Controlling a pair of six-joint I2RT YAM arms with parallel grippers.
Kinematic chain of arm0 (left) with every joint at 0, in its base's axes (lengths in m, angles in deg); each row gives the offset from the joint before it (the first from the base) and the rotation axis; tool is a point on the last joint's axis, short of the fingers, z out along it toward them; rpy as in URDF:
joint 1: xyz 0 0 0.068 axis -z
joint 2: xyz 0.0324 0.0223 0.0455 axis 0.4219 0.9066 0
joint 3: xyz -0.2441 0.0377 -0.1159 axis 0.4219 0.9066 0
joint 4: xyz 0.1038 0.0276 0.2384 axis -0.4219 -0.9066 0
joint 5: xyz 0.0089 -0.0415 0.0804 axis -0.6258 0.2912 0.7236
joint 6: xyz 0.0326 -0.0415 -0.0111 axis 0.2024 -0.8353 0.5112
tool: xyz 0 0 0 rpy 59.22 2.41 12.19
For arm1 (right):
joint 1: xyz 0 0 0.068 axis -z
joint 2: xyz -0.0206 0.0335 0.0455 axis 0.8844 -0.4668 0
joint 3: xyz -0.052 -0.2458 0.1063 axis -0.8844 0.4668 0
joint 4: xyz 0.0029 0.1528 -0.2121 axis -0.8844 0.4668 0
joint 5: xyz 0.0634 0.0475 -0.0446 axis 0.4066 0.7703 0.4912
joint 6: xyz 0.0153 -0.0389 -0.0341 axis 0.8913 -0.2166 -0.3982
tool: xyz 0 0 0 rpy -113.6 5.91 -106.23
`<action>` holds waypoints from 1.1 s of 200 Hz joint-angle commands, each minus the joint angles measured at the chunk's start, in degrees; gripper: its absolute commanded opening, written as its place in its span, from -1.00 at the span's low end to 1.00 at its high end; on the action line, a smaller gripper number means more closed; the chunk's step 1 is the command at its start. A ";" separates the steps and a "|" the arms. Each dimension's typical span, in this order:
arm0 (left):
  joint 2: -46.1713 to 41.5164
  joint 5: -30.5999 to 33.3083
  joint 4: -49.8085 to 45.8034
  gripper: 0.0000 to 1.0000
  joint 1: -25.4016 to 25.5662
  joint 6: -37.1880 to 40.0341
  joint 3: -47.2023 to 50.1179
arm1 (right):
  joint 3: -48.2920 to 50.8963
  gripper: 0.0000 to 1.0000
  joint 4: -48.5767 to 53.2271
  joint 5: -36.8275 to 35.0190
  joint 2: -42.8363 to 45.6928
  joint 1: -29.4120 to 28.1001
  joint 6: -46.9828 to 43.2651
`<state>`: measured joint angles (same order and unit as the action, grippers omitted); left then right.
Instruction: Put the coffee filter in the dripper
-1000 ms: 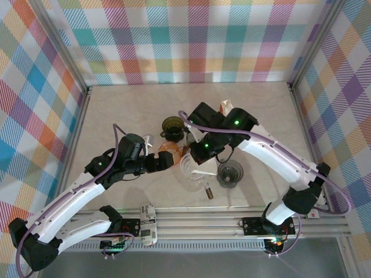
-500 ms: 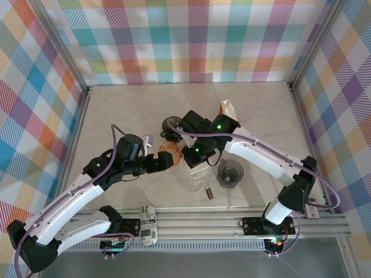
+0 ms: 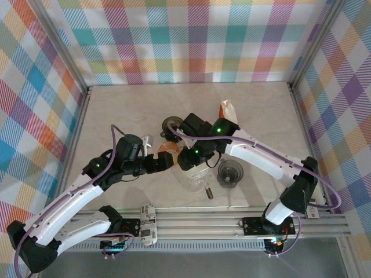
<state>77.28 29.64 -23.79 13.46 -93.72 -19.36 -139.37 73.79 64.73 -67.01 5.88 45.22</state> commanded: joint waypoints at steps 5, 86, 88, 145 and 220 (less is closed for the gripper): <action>-0.89 -0.60 1.21 0.91 -0.44 -0.36 -1.03 | 0.68 0.25 -1.49 -0.68 4.06 -0.29 0.74; 8.43 -2.30 3.19 0.15 2.76 2.58 -8.80 | 4.93 0.11 0.50 -7.30 9.89 4.71 0.33; 8.70 -2.04 3.00 0.13 2.97 2.74 -9.08 | 5.02 0.10 0.51 -7.34 9.90 4.79 0.36; 12.78 -0.25 2.87 -0.32 5.00 3.61 -9.59 | 8.94 -0.48 0.11 -8.02 10.35 5.93 -0.65; 14.11 -0.69 4.68 -0.50 5.25 3.05 -7.44 | 10.16 -0.91 -1.40 -7.63 9.11 5.93 -2.03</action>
<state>91.09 28.78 -20.45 18.16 -90.90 -27.93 -130.03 73.07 57.17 -57.31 11.76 44.21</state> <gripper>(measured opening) 0.259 0.068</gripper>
